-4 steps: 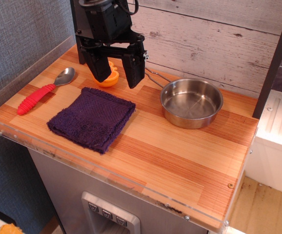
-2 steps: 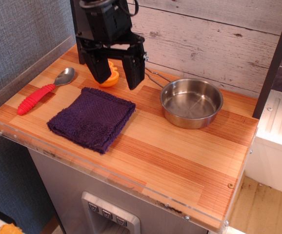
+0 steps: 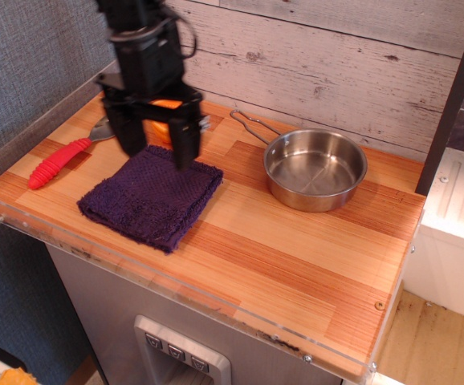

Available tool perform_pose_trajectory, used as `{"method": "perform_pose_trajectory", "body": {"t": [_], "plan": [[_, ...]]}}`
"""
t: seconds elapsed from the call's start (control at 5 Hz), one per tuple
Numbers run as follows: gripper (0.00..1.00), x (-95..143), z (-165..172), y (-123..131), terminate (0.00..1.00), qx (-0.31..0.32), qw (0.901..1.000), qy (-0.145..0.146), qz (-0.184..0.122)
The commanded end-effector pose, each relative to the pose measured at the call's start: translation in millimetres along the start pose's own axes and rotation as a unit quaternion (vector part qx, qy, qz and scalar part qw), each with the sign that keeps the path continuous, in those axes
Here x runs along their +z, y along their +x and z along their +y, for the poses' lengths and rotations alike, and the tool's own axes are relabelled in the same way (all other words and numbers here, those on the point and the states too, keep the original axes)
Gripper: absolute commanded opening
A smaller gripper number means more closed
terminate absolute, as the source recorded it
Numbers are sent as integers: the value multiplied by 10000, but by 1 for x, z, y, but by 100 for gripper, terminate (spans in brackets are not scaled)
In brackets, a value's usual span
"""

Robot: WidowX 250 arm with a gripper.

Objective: Place the purple towel on the front right corner of the table

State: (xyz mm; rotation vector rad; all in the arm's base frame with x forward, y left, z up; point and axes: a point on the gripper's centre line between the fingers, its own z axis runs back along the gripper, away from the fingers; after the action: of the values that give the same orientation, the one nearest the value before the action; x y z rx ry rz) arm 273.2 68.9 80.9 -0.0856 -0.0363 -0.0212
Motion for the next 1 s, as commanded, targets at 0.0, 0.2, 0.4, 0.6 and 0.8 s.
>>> {"method": "perform_pose_trajectory", "body": {"t": [0.0,0.2,0.4,0.6,0.8], "plan": [[100,-19,14,-1,0,-306,9990,328,42],[100,-32,12,7,0,-432,9983,377,62],[100,-37,13,14,0,-591,9970,503,38],[100,-41,15,21,0,-666,9958,626,61],[100,-41,16,24,0,-735,9940,804,95]]}}
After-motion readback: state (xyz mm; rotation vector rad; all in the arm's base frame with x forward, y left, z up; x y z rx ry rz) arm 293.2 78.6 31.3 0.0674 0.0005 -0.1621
